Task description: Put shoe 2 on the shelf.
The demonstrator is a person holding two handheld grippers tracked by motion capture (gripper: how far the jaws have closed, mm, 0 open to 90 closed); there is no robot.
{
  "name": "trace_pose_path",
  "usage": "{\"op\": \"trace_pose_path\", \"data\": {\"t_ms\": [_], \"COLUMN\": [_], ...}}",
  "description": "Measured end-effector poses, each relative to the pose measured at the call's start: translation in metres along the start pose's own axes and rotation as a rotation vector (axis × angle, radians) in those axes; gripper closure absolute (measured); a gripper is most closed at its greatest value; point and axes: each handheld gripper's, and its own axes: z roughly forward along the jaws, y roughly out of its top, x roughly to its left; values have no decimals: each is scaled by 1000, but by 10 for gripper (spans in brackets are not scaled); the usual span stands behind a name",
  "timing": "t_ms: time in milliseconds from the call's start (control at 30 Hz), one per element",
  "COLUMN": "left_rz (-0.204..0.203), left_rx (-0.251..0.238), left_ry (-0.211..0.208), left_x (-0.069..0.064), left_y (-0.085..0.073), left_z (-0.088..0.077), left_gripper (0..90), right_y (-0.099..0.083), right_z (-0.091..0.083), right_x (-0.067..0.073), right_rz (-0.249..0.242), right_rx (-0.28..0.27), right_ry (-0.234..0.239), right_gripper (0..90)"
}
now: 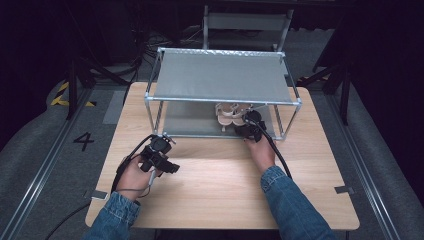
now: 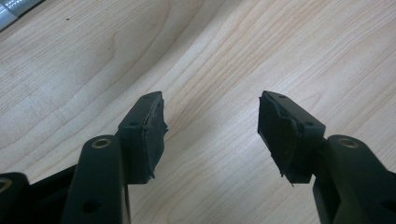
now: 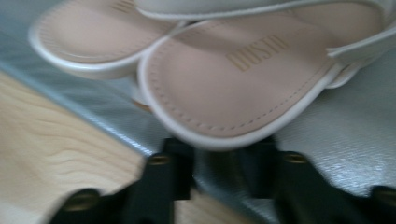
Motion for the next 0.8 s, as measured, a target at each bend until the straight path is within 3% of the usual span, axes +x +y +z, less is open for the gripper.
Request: {"op": "trace_pose_path", "data": {"t_ms": [133,267,367,400,533,567,800], "left_rz": [7,17,16,17,16,7,-9], "left_rx": [-2,1,4,3,8,7,-5], "left_ry": [-5,-6,-5,-6,0,-1,17], "left_x": [-1,-2,-2,-2,-2,-1,0], "left_y": [5,8,9,9,7,6,0], "left_z": [1,2,3,3,3,3,-1], "left_gripper": [416,415,415,415,414,414,407], "right_y": [-2,-5,-7,-9,-19,-25,-47], "right_z": [-14,-29,-40,-45,-63,-74,-107], "right_x": [1,-1,0,-2,-3,-5,-15], "right_rz": [5,-43,-39,-70,-104,-136,-145], "right_rx": [-36,-70,-57,-66,-42,-38,-34], "right_ry": [5,-4,0,3,15,17,25], "right_gripper": [524,498,489,486,484,486,478]}}
